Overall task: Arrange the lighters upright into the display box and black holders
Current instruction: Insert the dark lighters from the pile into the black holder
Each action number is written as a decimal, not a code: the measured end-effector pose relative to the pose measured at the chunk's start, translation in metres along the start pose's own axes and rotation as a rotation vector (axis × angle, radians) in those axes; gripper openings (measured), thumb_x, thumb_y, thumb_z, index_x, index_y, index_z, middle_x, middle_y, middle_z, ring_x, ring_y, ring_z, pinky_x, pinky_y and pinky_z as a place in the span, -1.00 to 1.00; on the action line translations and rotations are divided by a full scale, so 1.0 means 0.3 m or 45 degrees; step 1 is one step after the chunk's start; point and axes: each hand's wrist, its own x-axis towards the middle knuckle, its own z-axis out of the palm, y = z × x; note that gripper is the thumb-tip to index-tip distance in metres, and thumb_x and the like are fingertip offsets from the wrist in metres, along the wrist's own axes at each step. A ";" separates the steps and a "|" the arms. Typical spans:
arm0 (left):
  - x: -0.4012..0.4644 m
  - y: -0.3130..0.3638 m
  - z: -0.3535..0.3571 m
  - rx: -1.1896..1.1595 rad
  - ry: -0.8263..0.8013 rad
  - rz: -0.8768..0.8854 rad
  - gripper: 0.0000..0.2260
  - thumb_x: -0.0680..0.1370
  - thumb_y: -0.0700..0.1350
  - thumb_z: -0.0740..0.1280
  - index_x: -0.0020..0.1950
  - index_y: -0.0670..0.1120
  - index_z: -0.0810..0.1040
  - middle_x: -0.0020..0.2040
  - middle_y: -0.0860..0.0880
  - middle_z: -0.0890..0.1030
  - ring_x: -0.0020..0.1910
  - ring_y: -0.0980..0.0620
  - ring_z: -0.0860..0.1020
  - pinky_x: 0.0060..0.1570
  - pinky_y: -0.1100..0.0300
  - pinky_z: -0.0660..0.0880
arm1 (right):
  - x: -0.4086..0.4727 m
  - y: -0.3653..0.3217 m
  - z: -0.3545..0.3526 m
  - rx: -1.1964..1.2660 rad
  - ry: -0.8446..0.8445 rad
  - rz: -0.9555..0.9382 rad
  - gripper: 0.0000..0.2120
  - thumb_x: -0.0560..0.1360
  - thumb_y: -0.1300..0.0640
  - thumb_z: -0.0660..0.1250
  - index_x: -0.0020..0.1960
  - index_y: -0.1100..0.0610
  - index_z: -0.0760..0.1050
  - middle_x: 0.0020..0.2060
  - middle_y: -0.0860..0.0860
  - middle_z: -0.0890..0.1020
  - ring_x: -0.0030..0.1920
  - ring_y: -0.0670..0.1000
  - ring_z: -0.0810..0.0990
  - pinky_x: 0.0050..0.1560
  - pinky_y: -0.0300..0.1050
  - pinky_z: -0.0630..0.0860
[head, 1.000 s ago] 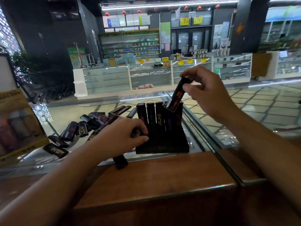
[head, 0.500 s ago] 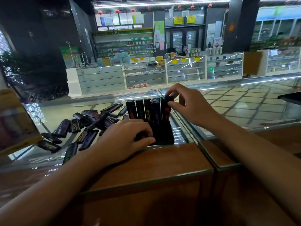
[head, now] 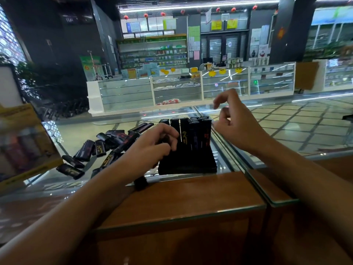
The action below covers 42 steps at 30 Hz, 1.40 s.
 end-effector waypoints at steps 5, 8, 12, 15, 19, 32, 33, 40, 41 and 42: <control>0.007 -0.002 -0.024 -0.288 0.011 -0.064 -0.51 0.48 -0.53 0.11 0.30 -0.14 0.46 -0.16 -0.04 0.61 -0.30 0.09 0.47 -0.31 0.27 0.42 | 0.034 -0.106 0.038 0.070 -0.175 -0.198 -0.55 0.49 0.33 0.32 0.24 0.04 0.21 -0.15 -0.06 0.52 -0.42 0.09 0.45 -0.41 -0.22 0.36; 0.007 0.010 -0.038 -0.414 0.012 -0.101 -0.47 0.53 -0.52 0.13 0.39 -0.08 0.43 -0.20 -0.05 0.61 -0.26 0.07 0.50 -0.20 0.20 0.42 | 0.081 -0.163 0.096 -0.181 -0.371 -0.325 -0.56 0.51 0.13 0.42 0.30 -0.03 0.32 -0.36 -0.07 0.47 -0.41 -0.06 0.45 -0.37 -0.20 0.38; 0.006 0.015 -0.064 -0.447 0.022 -0.103 -0.57 0.54 -0.49 0.16 0.32 -0.15 0.49 -0.27 -0.06 0.54 -0.36 0.08 0.44 -0.35 0.27 0.38 | 0.150 -0.193 0.144 -0.334 -0.444 -0.412 -0.79 0.51 -0.01 0.44 0.13 -0.09 0.54 -0.46 -0.14 0.41 -0.41 -0.14 0.43 -0.35 -0.22 0.30; -0.002 0.008 -0.074 -0.415 0.041 -0.122 -0.70 0.53 -0.47 0.18 0.24 -0.30 0.47 -0.27 -0.07 0.51 -0.32 0.03 0.39 -0.29 0.18 0.32 | 0.174 -0.203 0.169 -0.278 -0.538 -0.425 -0.82 0.50 0.05 0.45 0.10 -0.05 0.60 -0.47 -0.16 0.43 -0.39 -0.15 0.45 -0.34 -0.32 0.27; -0.001 0.019 -0.072 -0.526 -0.002 -0.098 -0.80 0.50 -0.41 0.26 0.08 -0.23 0.52 -0.28 -0.04 0.55 -0.32 0.07 0.49 -0.31 0.28 0.45 | 0.187 -0.214 0.161 -0.097 -0.587 -0.357 -0.91 0.50 0.10 0.43 -0.01 -0.02 0.56 -0.43 -0.12 0.48 -0.40 -0.15 0.44 -0.32 -0.33 0.33; -0.003 0.003 -0.036 -0.095 -0.043 0.118 -0.85 0.63 -0.15 0.27 0.15 -0.09 0.60 -0.21 0.04 0.67 -0.17 0.10 0.60 -0.09 0.35 0.47 | 0.162 -0.159 0.076 0.407 -0.388 -0.140 -0.83 0.59 0.29 0.30 0.12 0.10 0.54 -0.34 0.04 0.46 -0.38 -0.13 0.40 -0.31 -0.31 0.35; -0.005 -0.001 -0.034 -0.063 -0.036 0.116 -0.85 0.62 -0.13 0.29 0.15 -0.05 0.59 -0.21 0.04 0.66 -0.17 0.04 0.61 -0.09 0.28 0.50 | 0.159 -0.160 0.076 0.403 -0.379 -0.143 -0.84 0.59 0.31 0.29 0.11 0.12 0.55 -0.35 0.02 0.46 -0.41 -0.14 0.39 -0.32 -0.32 0.34; -0.007 -0.014 -0.042 0.360 0.101 0.212 -0.90 0.58 0.03 0.33 0.08 0.11 0.58 -0.13 0.11 0.67 -0.15 0.18 0.62 -0.17 0.22 0.55 | 0.143 -0.142 0.087 0.489 -0.297 -0.030 -0.94 0.57 0.17 0.36 0.00 0.15 0.59 -0.36 0.05 0.63 -0.40 -0.04 0.53 -0.32 -0.17 0.49; -0.004 -0.011 -0.042 0.369 0.069 0.222 -0.88 0.63 0.01 0.27 0.10 0.08 0.58 -0.12 0.14 0.67 -0.20 0.21 0.59 -0.22 0.31 0.48 | 0.145 -0.138 0.088 0.523 -0.307 -0.016 -0.93 0.55 0.15 0.37 0.01 0.13 0.59 -0.37 0.00 0.60 -0.38 -0.05 0.54 -0.31 -0.19 0.50; -0.004 -0.008 -0.040 0.361 0.040 0.228 -0.83 0.66 -0.01 0.20 0.11 0.05 0.58 -0.10 0.13 0.67 -0.28 0.20 0.55 -0.27 0.32 0.43 | 0.146 -0.137 0.088 0.556 -0.325 -0.012 -0.92 0.53 0.14 0.39 0.02 0.11 0.59 -0.36 -0.03 0.59 -0.35 -0.06 0.56 -0.29 -0.20 0.51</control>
